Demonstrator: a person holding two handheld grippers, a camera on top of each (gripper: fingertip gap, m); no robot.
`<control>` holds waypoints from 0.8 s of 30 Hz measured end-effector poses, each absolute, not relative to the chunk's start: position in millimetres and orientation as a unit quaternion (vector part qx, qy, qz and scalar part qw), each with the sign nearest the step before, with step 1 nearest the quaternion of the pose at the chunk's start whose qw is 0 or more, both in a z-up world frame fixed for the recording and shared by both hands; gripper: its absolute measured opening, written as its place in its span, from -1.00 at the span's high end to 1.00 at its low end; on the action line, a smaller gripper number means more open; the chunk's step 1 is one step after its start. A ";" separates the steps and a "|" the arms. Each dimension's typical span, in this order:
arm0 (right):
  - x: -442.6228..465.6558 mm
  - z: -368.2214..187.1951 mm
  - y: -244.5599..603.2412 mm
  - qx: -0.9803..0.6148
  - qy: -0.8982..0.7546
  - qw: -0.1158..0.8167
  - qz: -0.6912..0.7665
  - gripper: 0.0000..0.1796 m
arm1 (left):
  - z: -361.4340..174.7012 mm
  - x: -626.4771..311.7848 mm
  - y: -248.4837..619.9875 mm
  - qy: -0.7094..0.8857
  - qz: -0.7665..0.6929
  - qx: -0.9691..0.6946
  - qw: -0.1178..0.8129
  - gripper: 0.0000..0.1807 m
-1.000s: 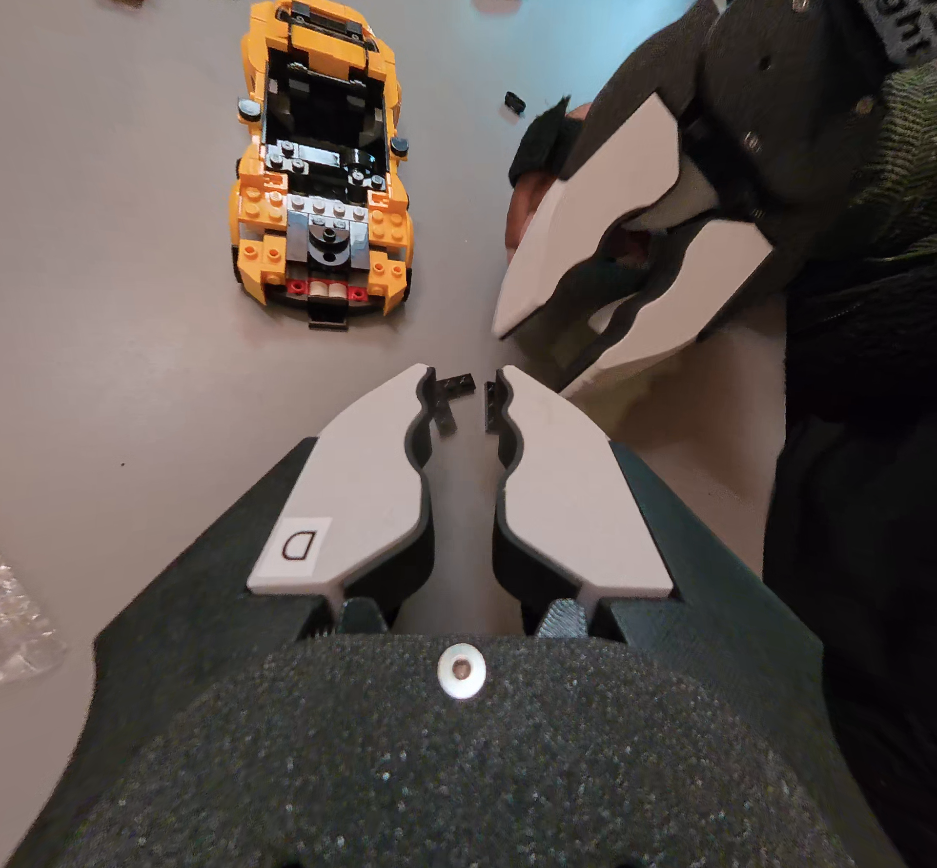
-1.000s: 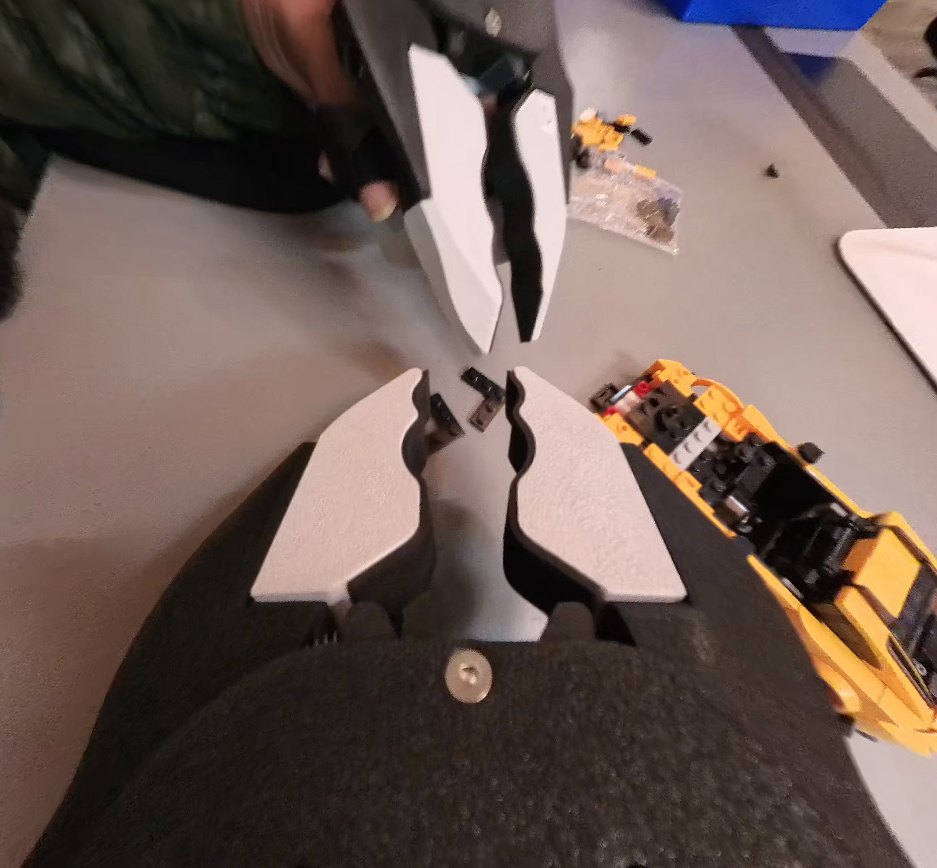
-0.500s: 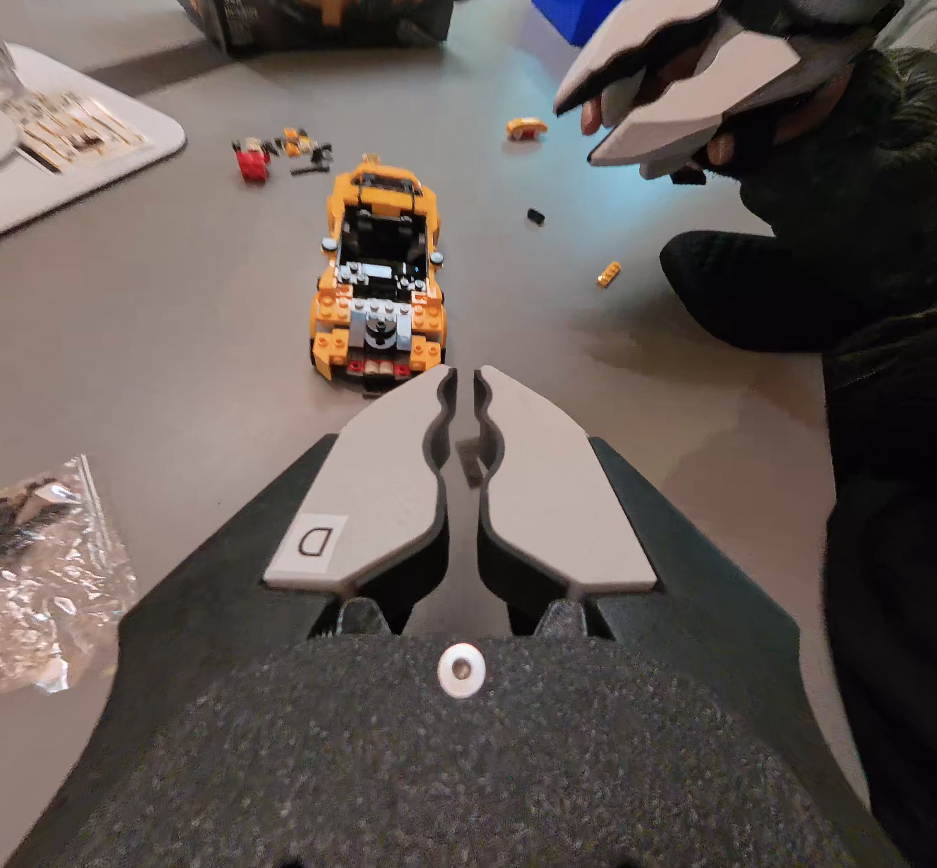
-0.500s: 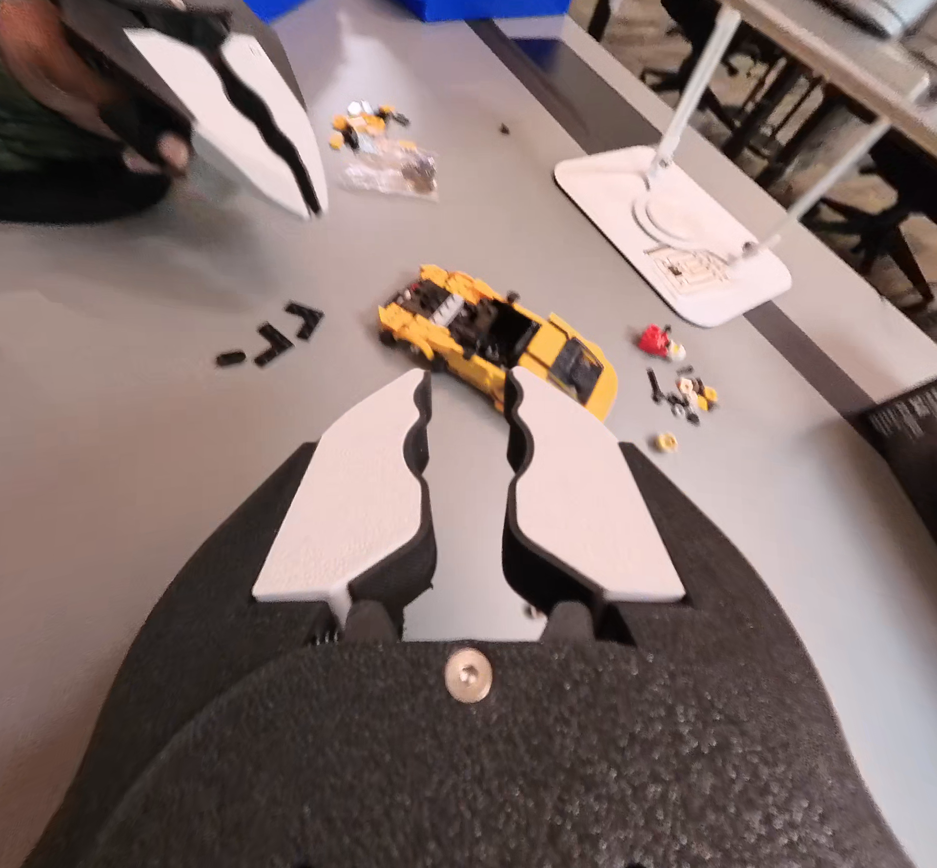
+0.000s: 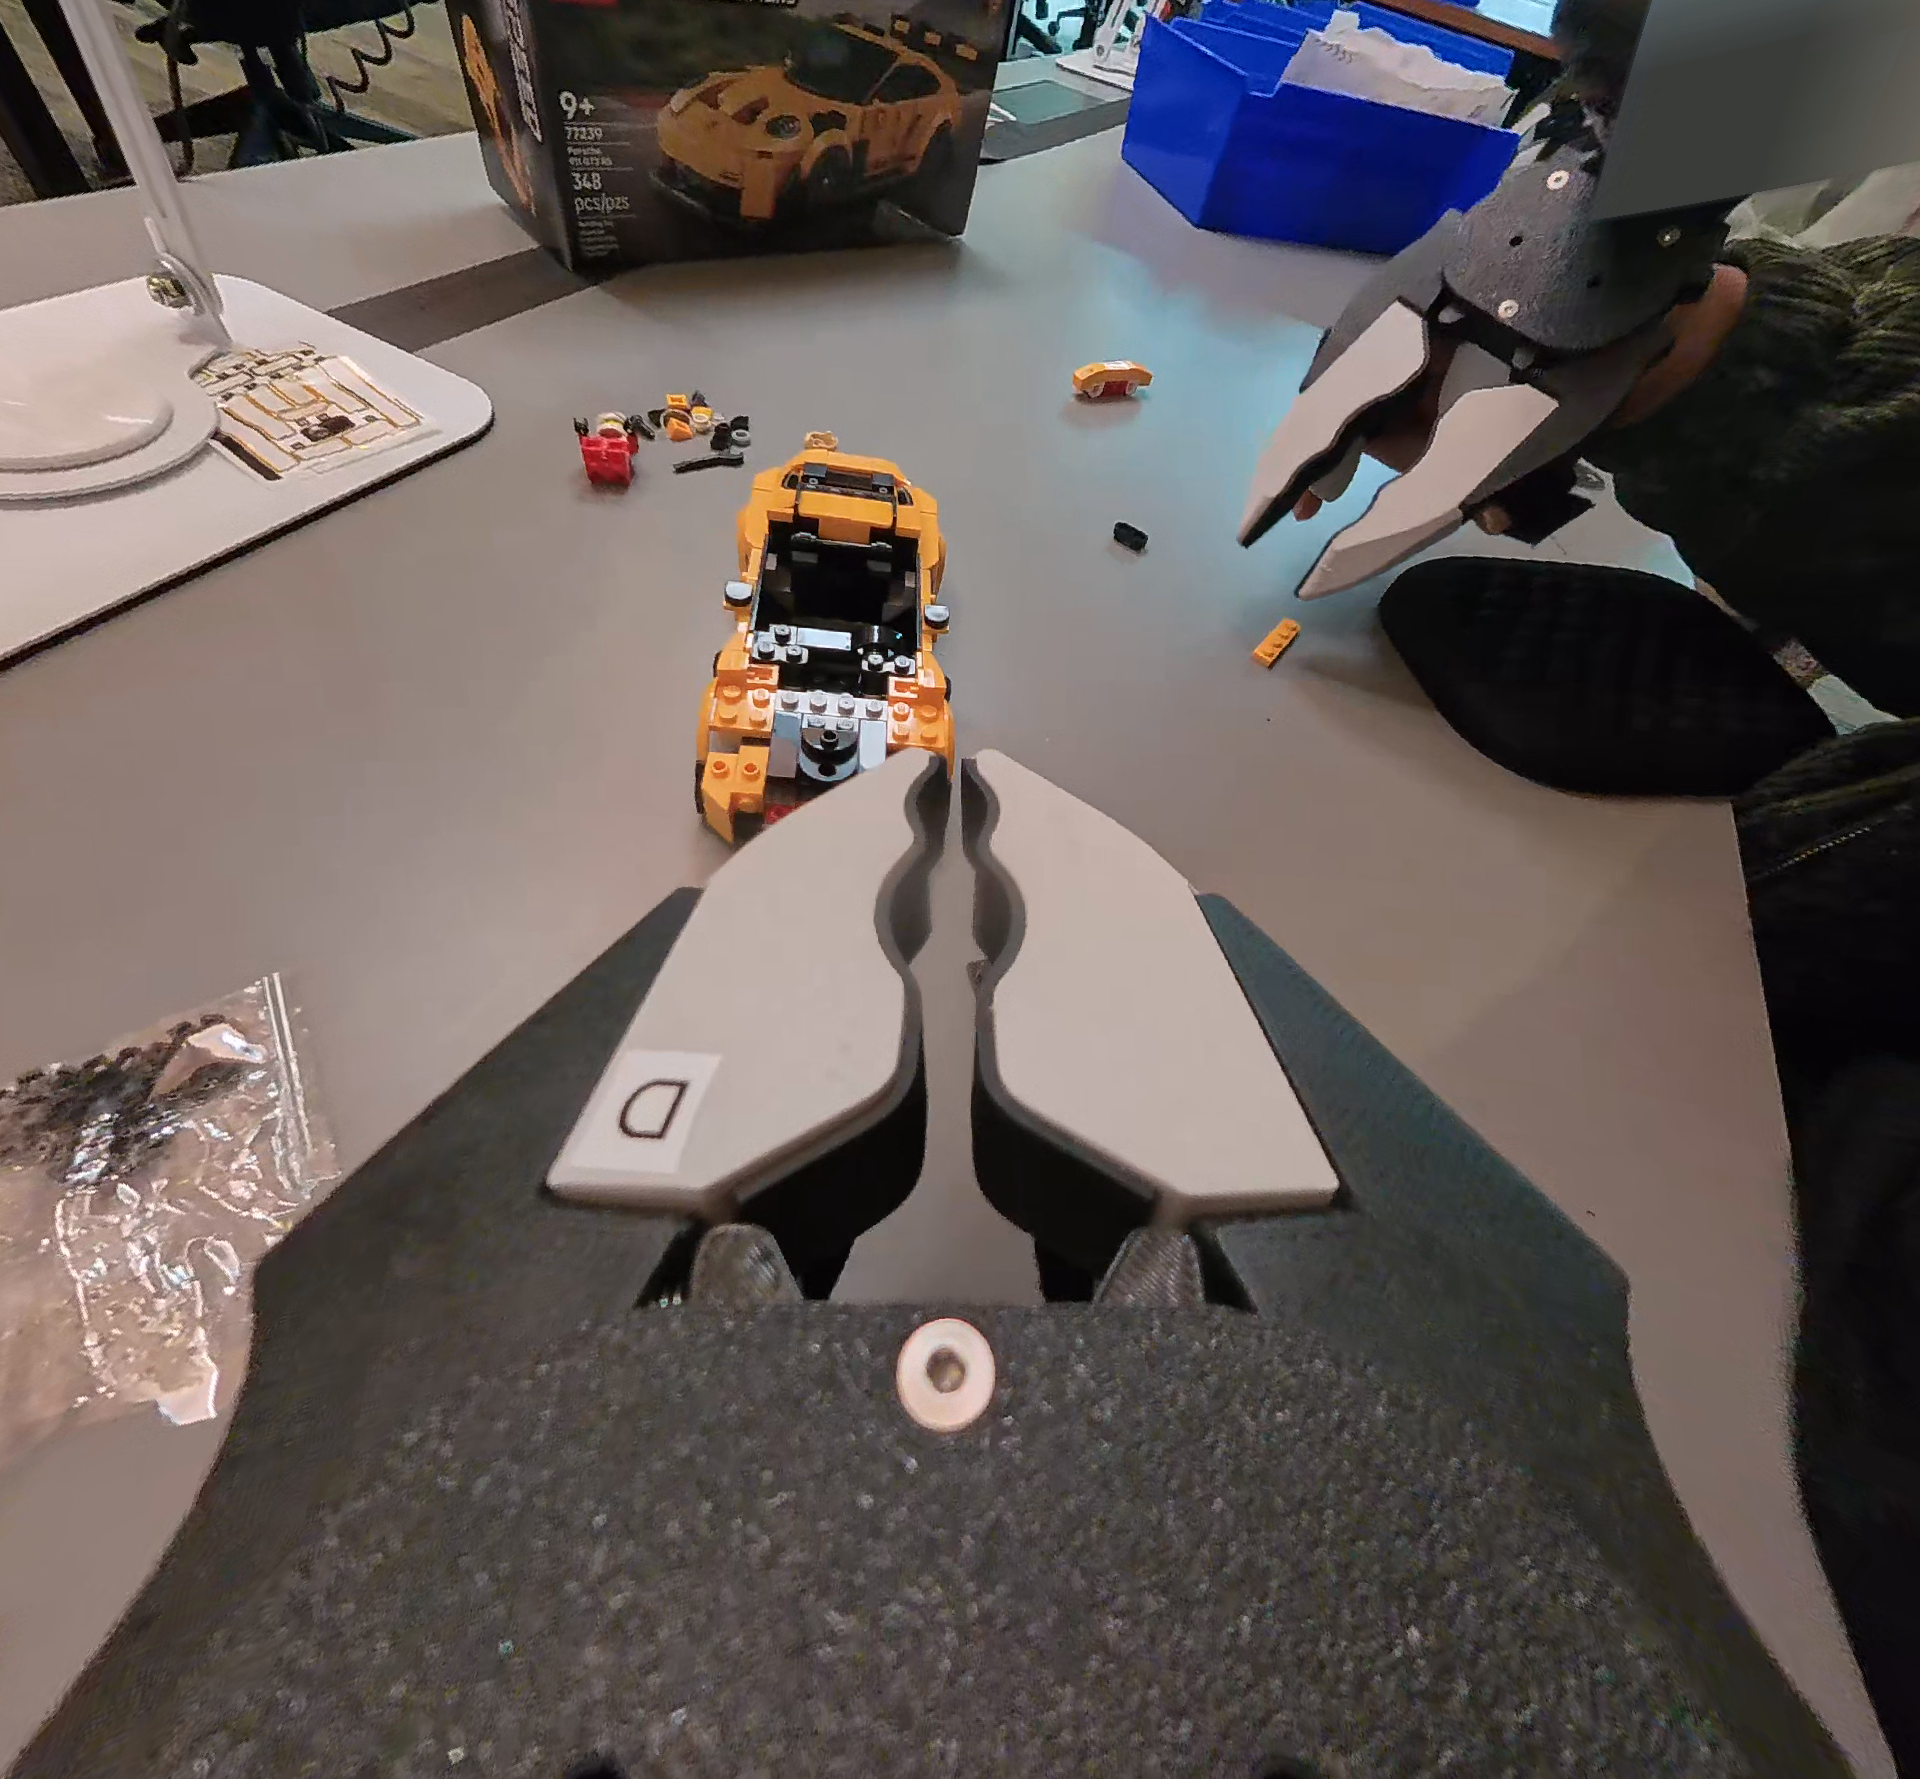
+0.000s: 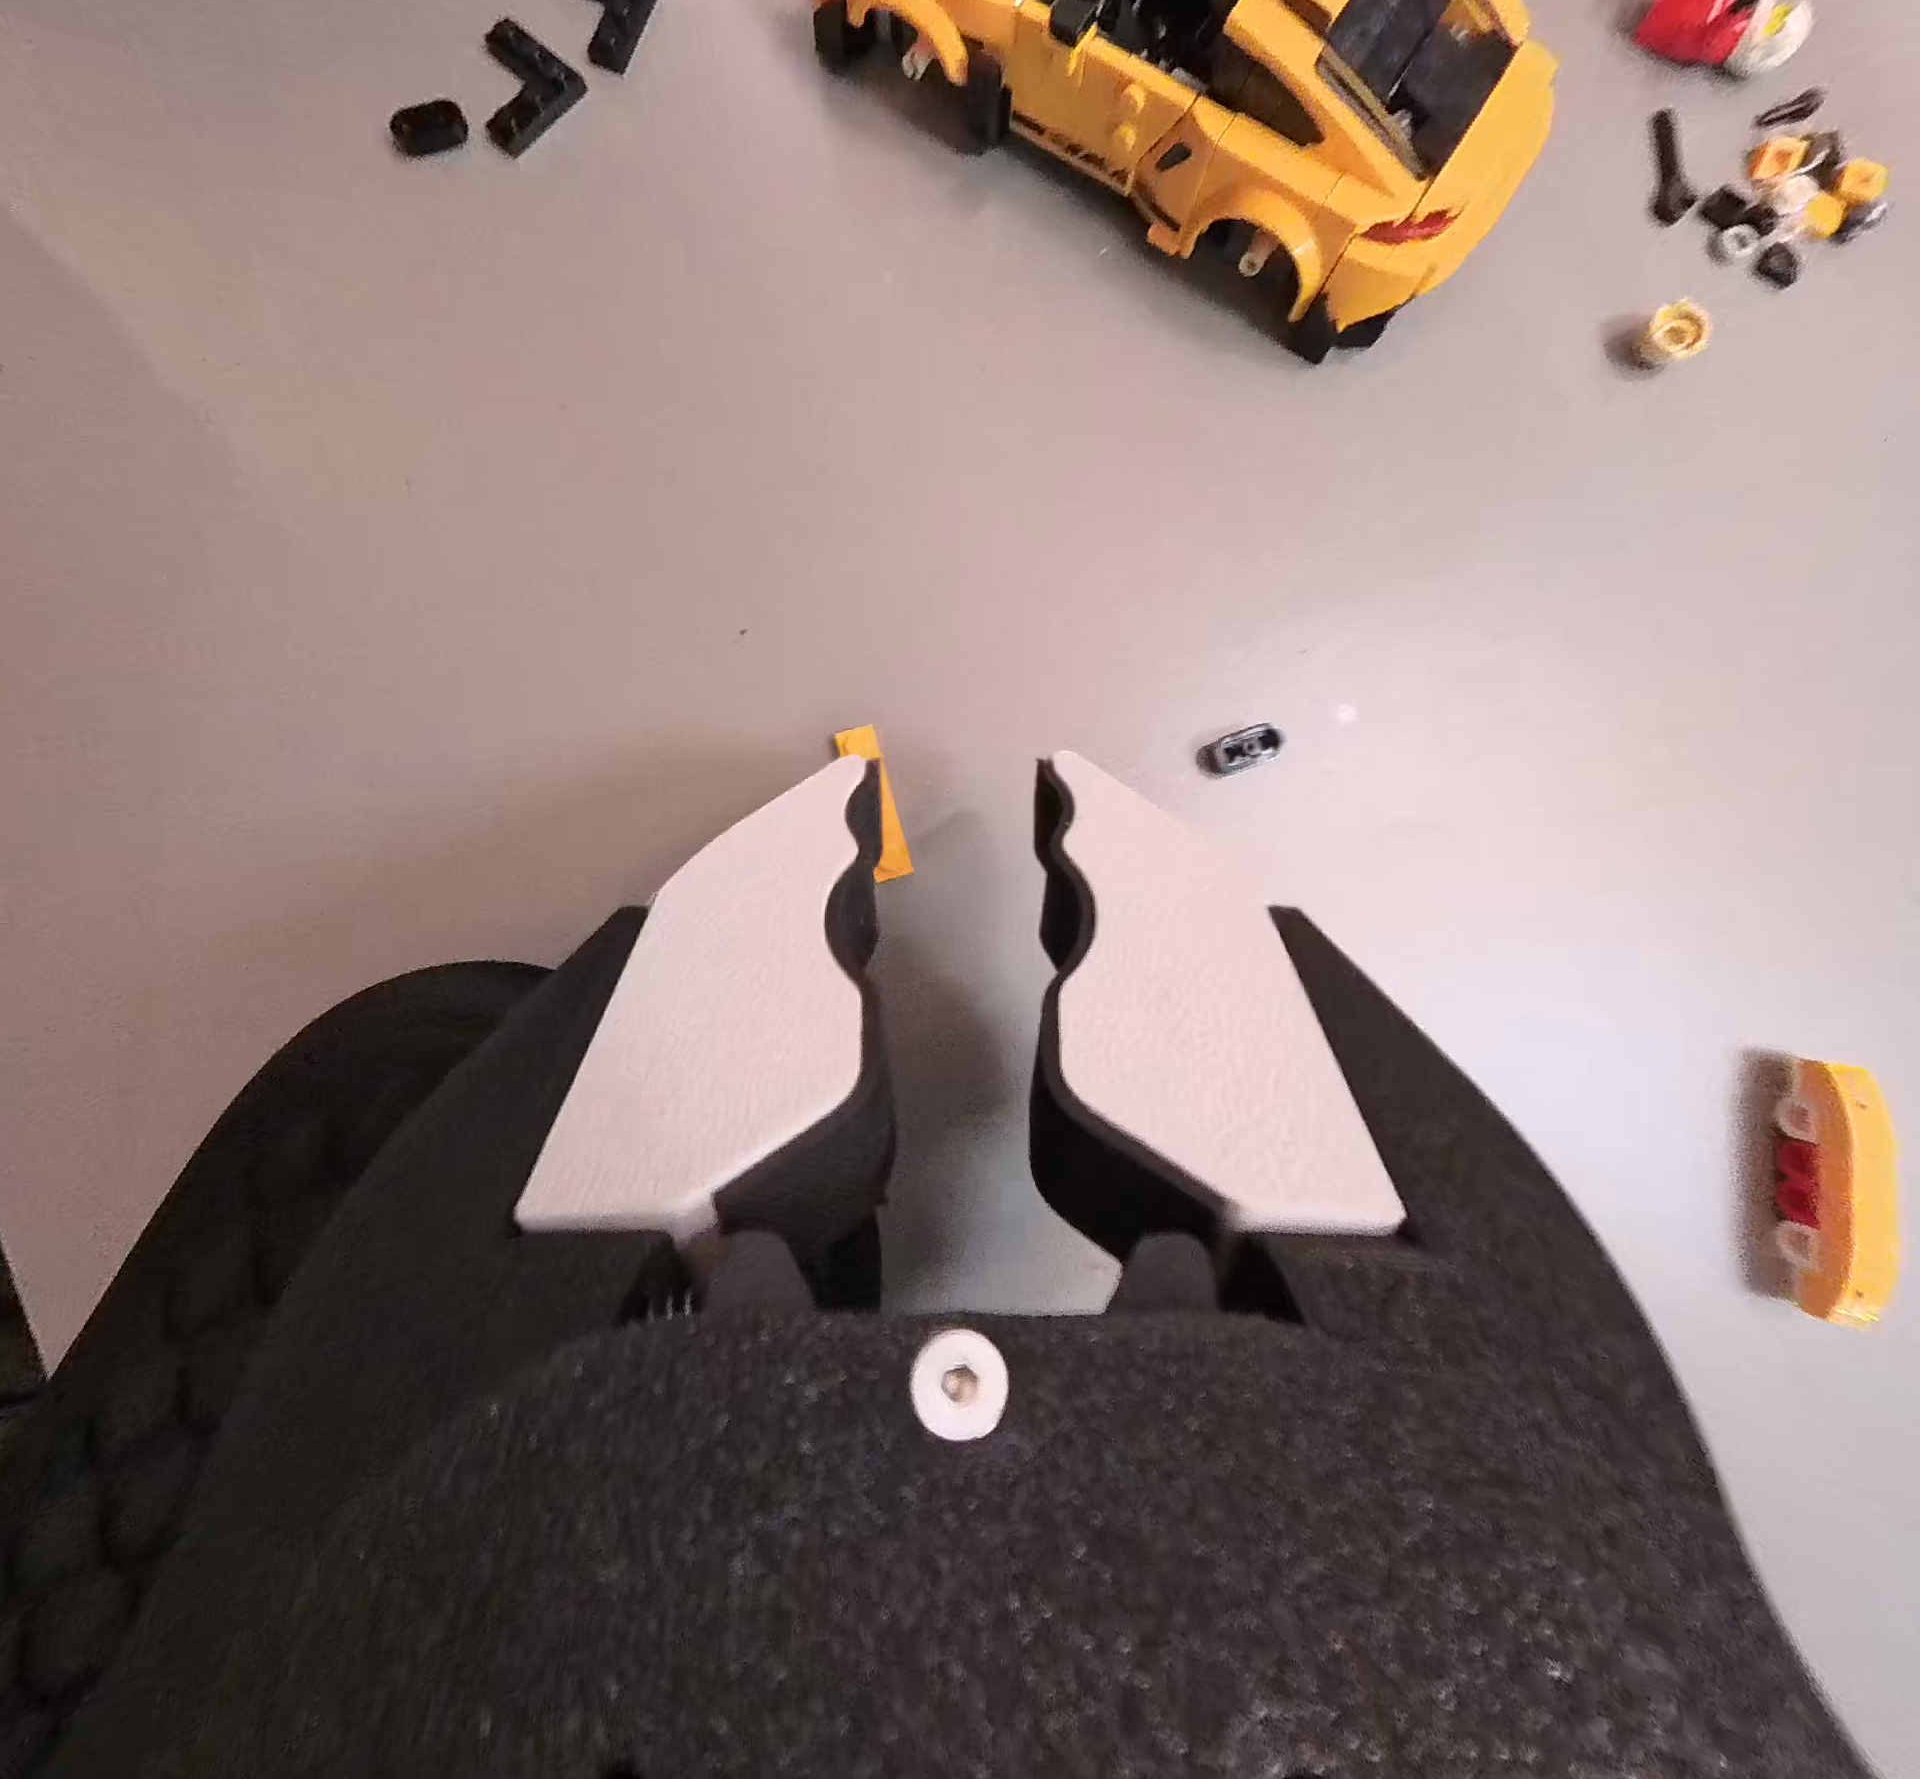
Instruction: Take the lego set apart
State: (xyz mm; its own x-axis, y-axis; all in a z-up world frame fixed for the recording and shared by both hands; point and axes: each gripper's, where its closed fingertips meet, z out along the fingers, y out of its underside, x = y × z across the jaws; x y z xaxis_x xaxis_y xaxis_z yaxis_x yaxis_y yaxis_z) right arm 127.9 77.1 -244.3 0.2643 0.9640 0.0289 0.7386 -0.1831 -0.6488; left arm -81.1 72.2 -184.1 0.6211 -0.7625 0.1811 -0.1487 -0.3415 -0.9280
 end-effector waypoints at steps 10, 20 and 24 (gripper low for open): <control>127.6 -266.0 69.1 -0.738 -0.615 0.217 0.174 0.70 | -185.5 -83.7 73.3 0.295 -0.317 -0.759 0.486 0.96; 128.0 -268.0 70.4 -0.742 -0.613 0.201 0.181 0.79 | -187.5 -82.9 72.8 0.298 -0.318 -0.761 0.481 0.94; 123.0 -268.1 67.7 -0.735 -0.621 0.204 0.182 0.92 | -186.2 -83.1 72.4 0.299 -0.317 -0.760 0.483 0.94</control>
State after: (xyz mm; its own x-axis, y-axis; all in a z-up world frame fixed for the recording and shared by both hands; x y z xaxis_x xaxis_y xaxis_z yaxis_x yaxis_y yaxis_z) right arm 123.0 67.7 -268.1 0.1623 0.9866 -0.0138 0.8384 -0.1453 -0.5254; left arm -83.1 72.4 -186.2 0.6211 -0.7597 0.1926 -0.1482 -0.3551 -0.9230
